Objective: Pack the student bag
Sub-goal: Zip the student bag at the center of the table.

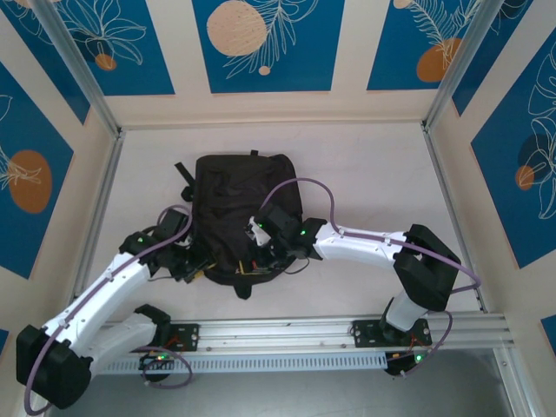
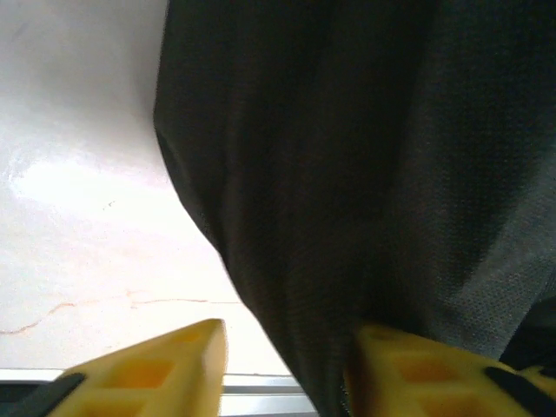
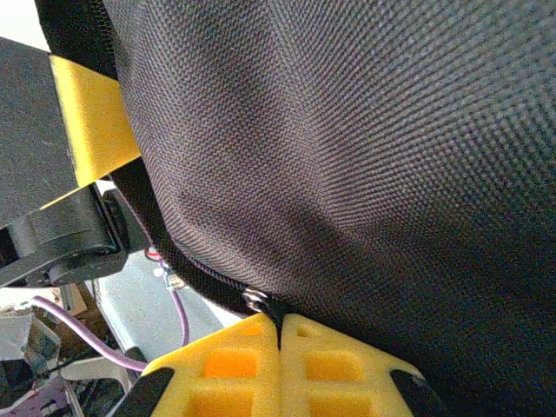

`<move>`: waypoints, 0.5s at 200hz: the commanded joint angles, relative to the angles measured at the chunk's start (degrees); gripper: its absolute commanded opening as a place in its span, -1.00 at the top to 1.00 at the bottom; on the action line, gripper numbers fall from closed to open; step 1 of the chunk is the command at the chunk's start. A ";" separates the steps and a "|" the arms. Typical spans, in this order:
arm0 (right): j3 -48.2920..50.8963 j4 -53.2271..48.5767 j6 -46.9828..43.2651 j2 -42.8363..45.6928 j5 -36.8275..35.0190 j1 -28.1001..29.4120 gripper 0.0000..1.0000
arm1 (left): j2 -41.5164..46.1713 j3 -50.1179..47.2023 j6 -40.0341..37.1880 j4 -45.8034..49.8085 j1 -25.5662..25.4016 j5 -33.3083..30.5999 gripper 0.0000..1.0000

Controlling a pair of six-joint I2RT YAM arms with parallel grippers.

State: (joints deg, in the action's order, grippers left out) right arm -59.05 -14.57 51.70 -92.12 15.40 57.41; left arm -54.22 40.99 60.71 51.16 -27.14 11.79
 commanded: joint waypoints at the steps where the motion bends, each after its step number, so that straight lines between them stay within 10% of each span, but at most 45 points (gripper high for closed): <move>1: 0.67 0.13 0.47 0.56 0.88 0.16 1.00 | -0.07 1.99 0.73 -0.21 -1.16 -3.29 0.65; 15: 0.95 -0.64 0.18 1.26 1.03 -0.02 1.00 | 0.27 2.05 0.38 0.28 -1.16 -5.05 1.00; 100: 8.01 -5.79 -2.33 9.41 1.37 -3.09 1.00 | 2.85 2.78 -2.95 3.82 0.22 -11.79 1.00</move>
State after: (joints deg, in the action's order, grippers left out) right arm -53.89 -15.90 50.94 -86.37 16.58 56.16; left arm -52.53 42.06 59.79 51.53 -27.90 5.37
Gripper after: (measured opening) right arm 0.060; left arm 0.040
